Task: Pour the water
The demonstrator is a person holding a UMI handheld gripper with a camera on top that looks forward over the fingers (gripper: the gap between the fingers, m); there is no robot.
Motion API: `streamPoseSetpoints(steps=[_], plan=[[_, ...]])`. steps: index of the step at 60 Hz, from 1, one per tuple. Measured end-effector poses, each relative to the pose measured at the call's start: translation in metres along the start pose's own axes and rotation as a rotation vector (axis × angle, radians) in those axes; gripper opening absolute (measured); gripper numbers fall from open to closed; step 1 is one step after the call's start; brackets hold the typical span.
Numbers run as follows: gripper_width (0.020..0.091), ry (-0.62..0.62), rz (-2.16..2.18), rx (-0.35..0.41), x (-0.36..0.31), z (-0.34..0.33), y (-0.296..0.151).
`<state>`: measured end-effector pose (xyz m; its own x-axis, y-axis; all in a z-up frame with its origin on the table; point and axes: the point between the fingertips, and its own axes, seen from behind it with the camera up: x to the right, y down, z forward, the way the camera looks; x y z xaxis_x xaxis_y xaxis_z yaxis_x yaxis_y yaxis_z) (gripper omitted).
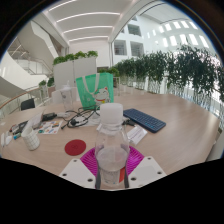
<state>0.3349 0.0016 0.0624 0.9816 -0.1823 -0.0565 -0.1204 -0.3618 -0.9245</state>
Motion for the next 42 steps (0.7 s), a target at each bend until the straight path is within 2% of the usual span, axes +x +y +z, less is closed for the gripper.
streamPoseSetpoints(steps=[4,11,19,27,35,36,41,42], plan=[[0.0318,0.008,-0.064,0.036,-0.010,-0.003,-0.040],[0.0316,-0.025,-0.341,0.100,-0.070,0.014,-0.126],[0.0314,-0.002,-0.896,0.189,-0.160,0.036,-0.184],[0.0314,0.036,-1.465,0.277,-0.248,0.058,-0.181],[0.0316,0.059,-2.026,0.391,-0.309,0.072,-0.145],[0.0315,0.030,-2.103,0.403,-0.317,0.082,-0.147],[0.0316,0.092,-2.405,0.499,-0.338,0.082,-0.140],[0.0316,0.137,-2.441,0.511,-0.334,0.067,-0.139]])
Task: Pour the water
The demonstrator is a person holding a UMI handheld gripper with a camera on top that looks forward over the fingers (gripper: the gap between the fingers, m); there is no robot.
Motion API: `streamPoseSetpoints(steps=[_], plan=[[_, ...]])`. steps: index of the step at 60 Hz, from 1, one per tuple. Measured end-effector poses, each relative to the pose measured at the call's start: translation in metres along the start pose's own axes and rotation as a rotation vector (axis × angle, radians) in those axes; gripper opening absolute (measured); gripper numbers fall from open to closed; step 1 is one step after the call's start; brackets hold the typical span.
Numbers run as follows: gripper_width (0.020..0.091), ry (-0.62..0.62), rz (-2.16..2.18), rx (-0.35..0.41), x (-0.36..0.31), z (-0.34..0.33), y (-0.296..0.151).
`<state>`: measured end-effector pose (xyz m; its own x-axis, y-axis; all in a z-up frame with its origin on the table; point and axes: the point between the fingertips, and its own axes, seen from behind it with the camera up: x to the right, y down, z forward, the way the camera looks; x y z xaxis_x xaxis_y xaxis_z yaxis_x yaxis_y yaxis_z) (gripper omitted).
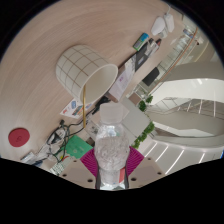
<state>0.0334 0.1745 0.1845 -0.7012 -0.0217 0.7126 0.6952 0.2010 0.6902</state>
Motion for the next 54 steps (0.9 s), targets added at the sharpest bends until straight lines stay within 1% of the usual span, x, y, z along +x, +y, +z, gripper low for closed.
streamPoseSetpoints(steps=[1,2,8,11,17,19,23,25,27,28,29,33,34,35,36,38,41,42,43,44,47,48,49,53,54], plan=[[0.0317,-0.018,-0.020,0.024,-0.001,0.011,-0.001],[0.0317,-0.031,-0.042,0.031,-0.002,0.019,-0.006],[0.0317,-0.039,-0.091,0.019,-0.003,0.016,-0.007],[0.0317,-0.049,-0.099,0.015,-0.008,0.025,-0.007],[0.0316,-0.059,-0.025,0.016,-0.011,0.023,-0.005],[0.0320,-0.071,0.042,0.026,-0.013,0.024,-0.006],[0.0334,-0.116,0.286,0.093,-0.011,0.025,-0.011],[0.0334,-0.115,0.455,0.080,-0.005,0.025,0.000],[0.0335,-0.098,0.662,0.037,0.001,0.025,0.019],[0.0344,-0.033,0.777,-0.006,0.004,0.008,0.028],[0.0354,-0.070,0.884,0.023,0.009,0.020,0.036],[0.0381,-0.110,1.425,0.014,-0.001,0.011,0.060],[0.0385,-0.057,1.588,-0.015,-0.011,-0.010,0.062],[0.0389,-0.090,1.692,0.002,-0.015,-0.007,0.065],[0.0396,-0.095,1.792,0.016,-0.018,-0.009,0.069],[0.0402,-0.074,1.964,0.046,-0.028,-0.017,0.075],[0.0410,-0.027,2.113,0.089,-0.043,-0.026,0.082],[0.0409,0.011,2.172,0.086,-0.051,-0.036,0.082],[0.0413,-0.023,2.170,0.086,-0.055,-0.029,0.088],[0.0409,-0.030,2.190,0.076,-0.065,-0.030,0.088],[0.0408,-0.052,2.247,0.050,-0.101,-0.035,0.077],[0.0409,-0.051,2.271,0.050,-0.120,-0.037,0.061],[0.0409,-0.082,2.274,0.043,-0.120,-0.037,0.068],[0.0412,-0.149,2.334,0.049,-0.148,-0.034,0.048],[0.0433,-0.157,2.347,0.053,-0.159,-0.034,0.033]])
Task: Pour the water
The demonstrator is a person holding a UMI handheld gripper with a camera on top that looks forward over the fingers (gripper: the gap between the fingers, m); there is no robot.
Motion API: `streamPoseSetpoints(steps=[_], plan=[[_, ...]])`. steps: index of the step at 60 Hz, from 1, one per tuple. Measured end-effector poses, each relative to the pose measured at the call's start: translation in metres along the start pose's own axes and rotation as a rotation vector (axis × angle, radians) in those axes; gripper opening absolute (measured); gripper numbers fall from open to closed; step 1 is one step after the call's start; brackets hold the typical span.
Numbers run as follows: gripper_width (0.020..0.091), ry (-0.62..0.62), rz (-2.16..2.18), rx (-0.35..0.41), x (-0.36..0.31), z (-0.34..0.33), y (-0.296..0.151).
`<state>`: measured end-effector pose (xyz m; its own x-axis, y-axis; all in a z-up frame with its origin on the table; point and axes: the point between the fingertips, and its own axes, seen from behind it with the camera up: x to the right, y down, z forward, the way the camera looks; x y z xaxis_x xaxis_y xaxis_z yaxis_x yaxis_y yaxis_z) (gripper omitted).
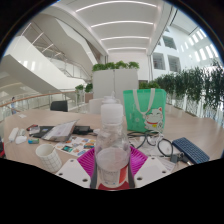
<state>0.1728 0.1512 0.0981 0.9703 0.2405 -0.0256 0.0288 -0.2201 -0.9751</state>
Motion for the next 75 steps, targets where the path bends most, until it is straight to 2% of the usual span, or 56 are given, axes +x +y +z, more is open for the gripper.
streamPoseSetpoints(steps=[7,8,12,13,21,25,29,31,34,35,38,62,75], plan=[[0.0439,-0.029,0.001,-0.045,0.011,0.000,0.008],[0.0438,-0.027,-0.002,-0.048,0.007,0.006,0.024],[0.0443,-0.027,-0.038,-0.103,0.009,0.004,0.045],[0.0442,-0.031,-0.036,-0.071,0.008,0.005,0.037],[0.0461,-0.027,-0.034,-0.061,0.009,0.005,0.041],[0.0517,-0.022,-0.022,-0.068,0.010,0.004,0.041],[0.0593,-0.017,-0.008,-0.124,0.011,-0.003,0.047],[0.0673,-0.021,-0.001,-0.165,0.009,-0.010,0.052],[0.0837,-0.024,0.004,-0.205,0.005,-0.024,0.058],[0.0858,-0.023,0.005,-0.216,0.005,-0.030,0.058],[0.0833,-0.029,0.000,-0.230,-0.002,-0.050,0.056],[0.0837,0.147,0.088,-0.204,-0.057,-0.260,-0.006],[0.0838,0.196,0.090,-0.189,-0.081,-0.330,-0.030]])
